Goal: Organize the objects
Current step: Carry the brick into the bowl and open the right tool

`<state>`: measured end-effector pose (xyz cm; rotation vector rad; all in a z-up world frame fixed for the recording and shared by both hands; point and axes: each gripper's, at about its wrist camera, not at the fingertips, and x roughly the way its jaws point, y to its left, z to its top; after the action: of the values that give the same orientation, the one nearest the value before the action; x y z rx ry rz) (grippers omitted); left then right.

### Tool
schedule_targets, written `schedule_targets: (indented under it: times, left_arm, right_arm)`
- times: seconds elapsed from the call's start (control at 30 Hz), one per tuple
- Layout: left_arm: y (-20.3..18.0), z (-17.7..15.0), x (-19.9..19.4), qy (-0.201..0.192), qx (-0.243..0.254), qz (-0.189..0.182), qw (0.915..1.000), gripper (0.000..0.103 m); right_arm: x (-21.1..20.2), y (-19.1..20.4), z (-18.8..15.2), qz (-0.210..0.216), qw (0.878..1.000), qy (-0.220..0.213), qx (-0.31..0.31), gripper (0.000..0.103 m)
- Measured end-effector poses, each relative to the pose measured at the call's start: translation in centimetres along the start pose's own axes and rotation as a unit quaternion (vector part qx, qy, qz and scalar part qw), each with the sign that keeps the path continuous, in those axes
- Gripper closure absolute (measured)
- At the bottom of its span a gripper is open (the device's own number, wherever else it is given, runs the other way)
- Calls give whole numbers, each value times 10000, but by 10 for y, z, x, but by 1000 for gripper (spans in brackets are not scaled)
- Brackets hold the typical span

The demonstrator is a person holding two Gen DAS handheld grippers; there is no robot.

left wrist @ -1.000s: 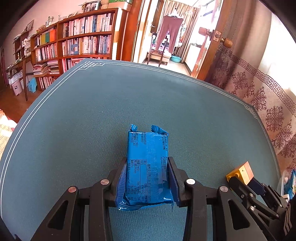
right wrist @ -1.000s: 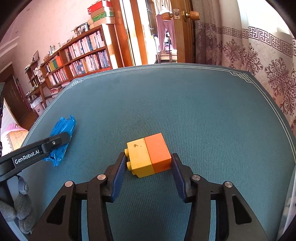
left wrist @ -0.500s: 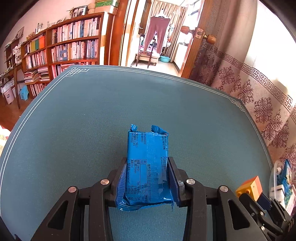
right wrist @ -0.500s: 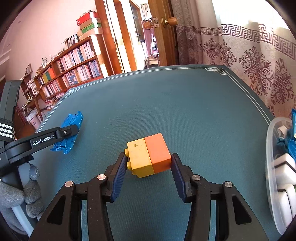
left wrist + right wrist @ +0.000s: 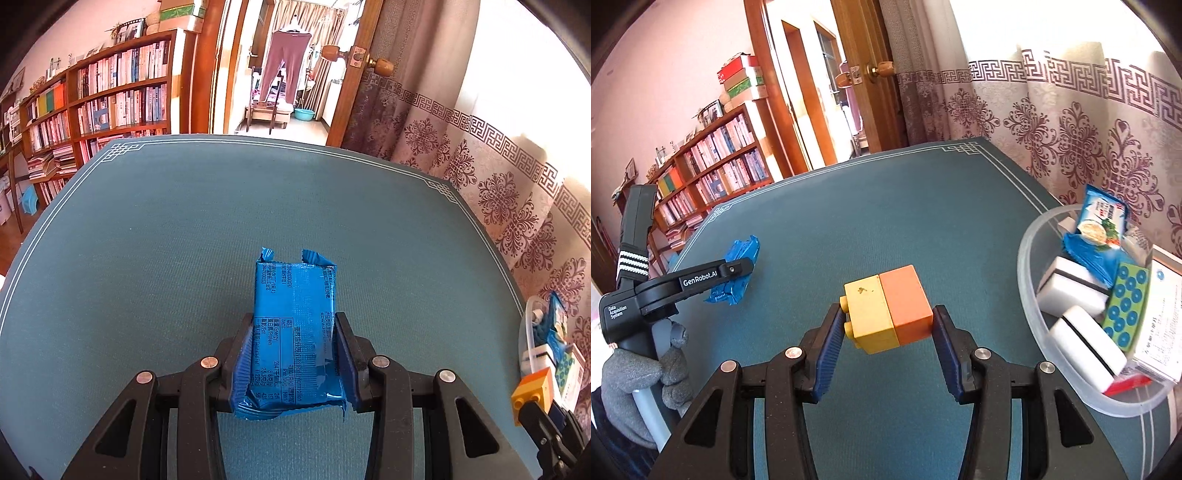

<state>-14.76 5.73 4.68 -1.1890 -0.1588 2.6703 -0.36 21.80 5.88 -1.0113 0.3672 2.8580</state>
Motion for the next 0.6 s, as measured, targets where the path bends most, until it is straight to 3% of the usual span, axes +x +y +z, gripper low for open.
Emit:
schedule_targets:
  times: [0.6]
  left_arm:
    - [-30,-14,-1,103,398,-202,9989,60]
  right_arm:
    - [-79,-79,-26,-768,9934,-341,780,54]
